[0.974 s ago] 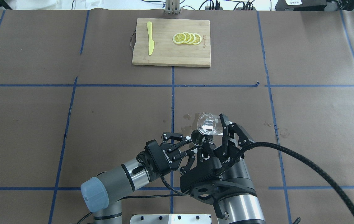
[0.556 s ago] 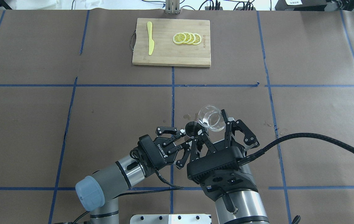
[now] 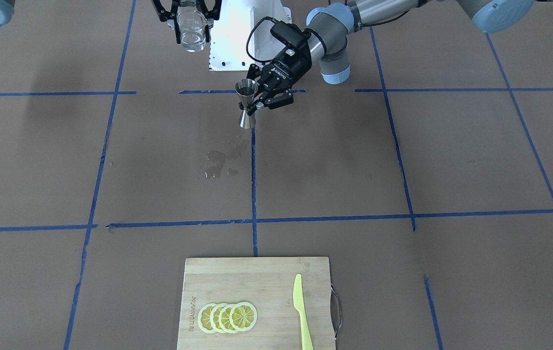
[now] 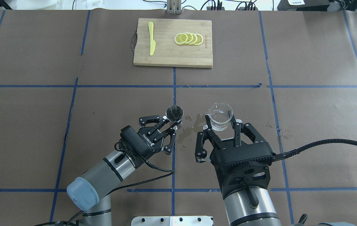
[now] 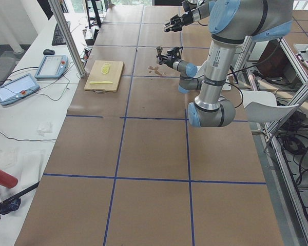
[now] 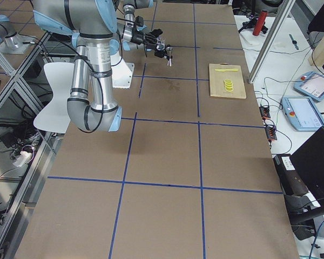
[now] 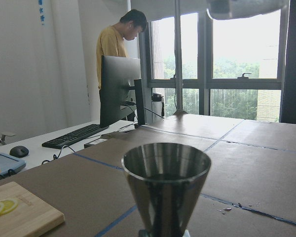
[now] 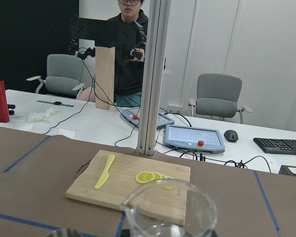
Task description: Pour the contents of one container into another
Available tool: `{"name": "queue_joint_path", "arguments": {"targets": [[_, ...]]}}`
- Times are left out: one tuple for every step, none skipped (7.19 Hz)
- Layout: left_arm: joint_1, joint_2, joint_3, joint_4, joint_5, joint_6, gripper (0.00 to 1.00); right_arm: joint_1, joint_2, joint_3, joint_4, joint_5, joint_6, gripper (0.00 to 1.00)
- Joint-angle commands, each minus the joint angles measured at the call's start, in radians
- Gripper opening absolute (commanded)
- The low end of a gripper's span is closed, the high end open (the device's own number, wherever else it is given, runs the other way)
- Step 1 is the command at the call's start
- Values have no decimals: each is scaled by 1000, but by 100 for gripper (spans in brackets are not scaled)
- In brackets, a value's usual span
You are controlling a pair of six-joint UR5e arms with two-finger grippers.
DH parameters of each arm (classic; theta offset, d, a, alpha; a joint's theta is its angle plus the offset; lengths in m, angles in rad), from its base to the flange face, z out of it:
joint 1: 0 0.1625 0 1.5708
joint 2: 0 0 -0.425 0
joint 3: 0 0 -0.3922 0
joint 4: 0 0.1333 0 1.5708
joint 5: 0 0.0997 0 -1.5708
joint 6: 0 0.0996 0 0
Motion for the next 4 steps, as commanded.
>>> {"name": "queue_joint_path", "arguments": {"targets": [[-33,49,-4,0,79,-6,0,14,-65,0,2,39,130,0],[-57,87,-10,-3,80,-6,0,22,-93,0,2,45,137,0],[-86,133,-14,-6,80,-44,0,34,-143,1,2,54,137,0],[-111,174,-23,-6,80,-120,0,60,-153,3,2,103,162,0]]}}
